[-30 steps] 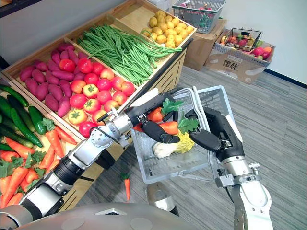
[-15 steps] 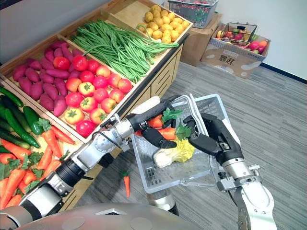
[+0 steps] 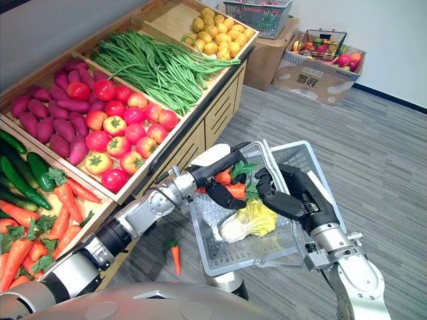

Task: Pick vegetable in the basket

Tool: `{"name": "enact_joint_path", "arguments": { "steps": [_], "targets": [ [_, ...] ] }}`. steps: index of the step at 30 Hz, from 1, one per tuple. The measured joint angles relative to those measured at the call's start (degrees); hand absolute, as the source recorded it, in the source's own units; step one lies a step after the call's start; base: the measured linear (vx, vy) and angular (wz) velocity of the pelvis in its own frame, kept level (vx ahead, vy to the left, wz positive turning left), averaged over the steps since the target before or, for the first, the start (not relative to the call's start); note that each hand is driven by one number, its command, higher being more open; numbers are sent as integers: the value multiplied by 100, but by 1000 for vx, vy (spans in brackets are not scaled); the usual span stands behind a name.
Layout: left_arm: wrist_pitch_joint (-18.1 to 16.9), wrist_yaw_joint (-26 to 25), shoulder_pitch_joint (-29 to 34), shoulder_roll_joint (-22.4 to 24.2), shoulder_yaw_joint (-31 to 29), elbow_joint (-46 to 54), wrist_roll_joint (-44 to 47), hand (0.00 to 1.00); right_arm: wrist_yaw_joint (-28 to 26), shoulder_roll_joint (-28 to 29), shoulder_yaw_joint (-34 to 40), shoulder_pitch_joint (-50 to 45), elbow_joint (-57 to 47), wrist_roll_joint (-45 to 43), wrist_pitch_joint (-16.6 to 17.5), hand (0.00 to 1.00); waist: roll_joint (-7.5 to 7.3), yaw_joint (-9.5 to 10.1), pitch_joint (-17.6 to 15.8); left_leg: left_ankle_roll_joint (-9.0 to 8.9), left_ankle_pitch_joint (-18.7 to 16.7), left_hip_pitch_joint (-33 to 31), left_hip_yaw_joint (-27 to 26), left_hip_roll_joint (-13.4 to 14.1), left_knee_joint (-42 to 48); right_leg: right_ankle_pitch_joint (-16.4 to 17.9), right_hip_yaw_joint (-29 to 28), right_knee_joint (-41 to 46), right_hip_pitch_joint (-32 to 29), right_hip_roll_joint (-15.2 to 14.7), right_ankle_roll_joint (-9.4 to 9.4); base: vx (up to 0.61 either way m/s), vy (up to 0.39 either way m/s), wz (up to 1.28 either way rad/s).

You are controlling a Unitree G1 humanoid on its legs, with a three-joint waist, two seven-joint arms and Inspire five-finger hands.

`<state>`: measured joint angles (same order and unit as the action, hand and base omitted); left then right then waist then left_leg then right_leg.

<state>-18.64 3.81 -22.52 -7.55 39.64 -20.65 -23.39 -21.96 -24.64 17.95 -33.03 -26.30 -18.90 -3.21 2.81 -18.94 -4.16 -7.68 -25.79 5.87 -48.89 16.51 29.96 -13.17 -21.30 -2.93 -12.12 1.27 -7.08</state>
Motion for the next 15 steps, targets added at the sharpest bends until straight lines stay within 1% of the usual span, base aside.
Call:
{"name": "enact_joint_path", "arguments": {
  "steps": [6,12,15],
  "targets": [
    [-18,-18,-7,1,4,-57,0,0,54,2,-60,-3,0,0,0,0,60,-9,45,16,-9,-132,107,5,71,-8,62,2,-60,-18,-9,37,31,6],
    [-124,-123,-6,13,18,-231,-68,0,141,8,-176,-3,0,0,0,0,31,-6,28,25,-13,-141,182,5,85,-21,100,0,-21,-53,-27,15,11,4],
    [-129,-222,-28,96,47,-369,-150,0,178,9,-178,-19,0,0,-1,0,16,-11,21,47,-25,-142,204,-10,101,-19,122,-1,2,-86,-29,7,18,3]
  ]
}}
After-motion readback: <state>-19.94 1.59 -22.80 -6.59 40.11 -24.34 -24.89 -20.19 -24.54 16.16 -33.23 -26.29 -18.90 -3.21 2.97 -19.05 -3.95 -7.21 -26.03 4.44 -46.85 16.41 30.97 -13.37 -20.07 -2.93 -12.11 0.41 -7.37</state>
